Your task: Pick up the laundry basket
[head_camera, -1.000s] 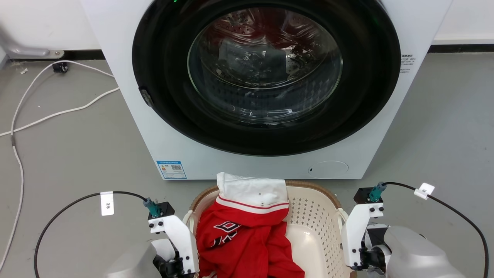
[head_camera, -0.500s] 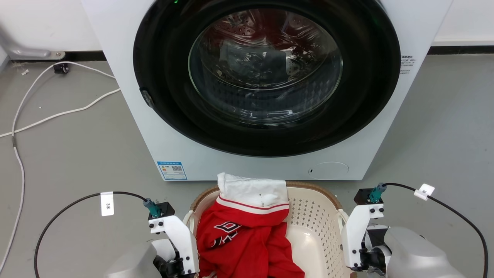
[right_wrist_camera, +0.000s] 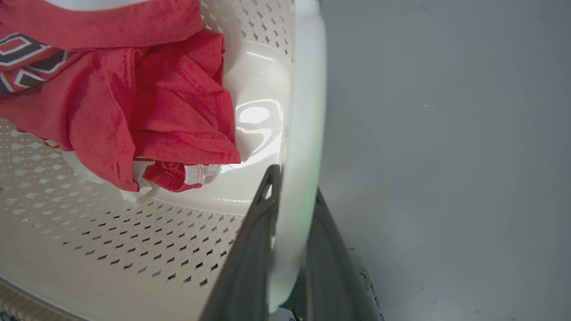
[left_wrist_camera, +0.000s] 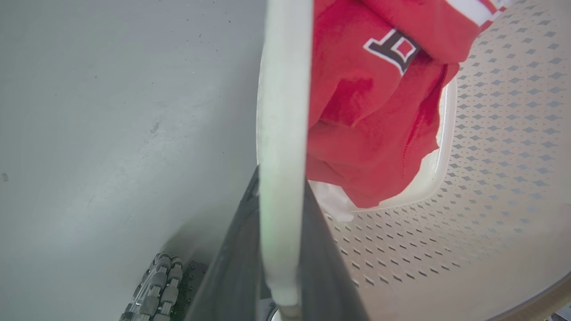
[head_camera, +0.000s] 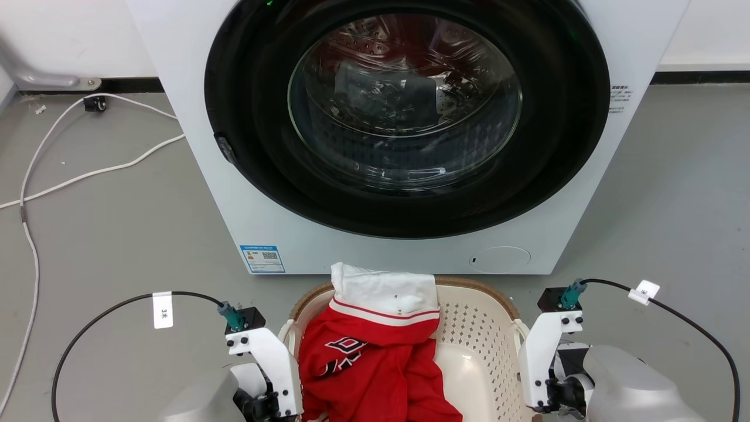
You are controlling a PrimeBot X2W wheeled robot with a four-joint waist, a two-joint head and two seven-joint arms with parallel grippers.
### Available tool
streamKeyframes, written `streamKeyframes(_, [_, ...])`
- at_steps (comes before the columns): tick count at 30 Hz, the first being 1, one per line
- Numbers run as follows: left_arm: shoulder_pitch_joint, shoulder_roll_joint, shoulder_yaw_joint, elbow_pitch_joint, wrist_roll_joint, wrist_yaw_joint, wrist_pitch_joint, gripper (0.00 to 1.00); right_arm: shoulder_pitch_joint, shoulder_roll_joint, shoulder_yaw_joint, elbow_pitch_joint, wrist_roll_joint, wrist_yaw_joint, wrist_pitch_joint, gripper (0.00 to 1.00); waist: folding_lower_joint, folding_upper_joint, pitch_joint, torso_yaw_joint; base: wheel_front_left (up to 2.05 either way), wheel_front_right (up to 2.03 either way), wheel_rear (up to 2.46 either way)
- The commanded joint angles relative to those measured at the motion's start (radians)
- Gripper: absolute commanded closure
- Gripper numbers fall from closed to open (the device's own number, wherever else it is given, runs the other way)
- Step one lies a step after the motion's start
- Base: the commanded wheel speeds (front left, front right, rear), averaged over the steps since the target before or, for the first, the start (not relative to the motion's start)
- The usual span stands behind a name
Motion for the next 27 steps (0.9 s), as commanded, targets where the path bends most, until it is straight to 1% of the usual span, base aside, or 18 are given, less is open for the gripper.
streamKeyframes(1, [0.004,-0.022,-0.004,-0.013,-0.008,-0.01,-0.008,1.0,-0.006,0.028,0.005,-0.013,0.012,0.014,-0.003,1.0,0.0,0.0,-0.001,0.0,0.0,0.0,0.0])
streamKeyframes(27, [0.006,-0.02,-0.017,-0.018,-0.025,-0.01,-0.021,1.0,-0.015,0.027,0.025,-0.008,0.033,0.014,-0.01,1.0,0.0,0.0,0.0,-0.001,0.0,0.0,0.0])
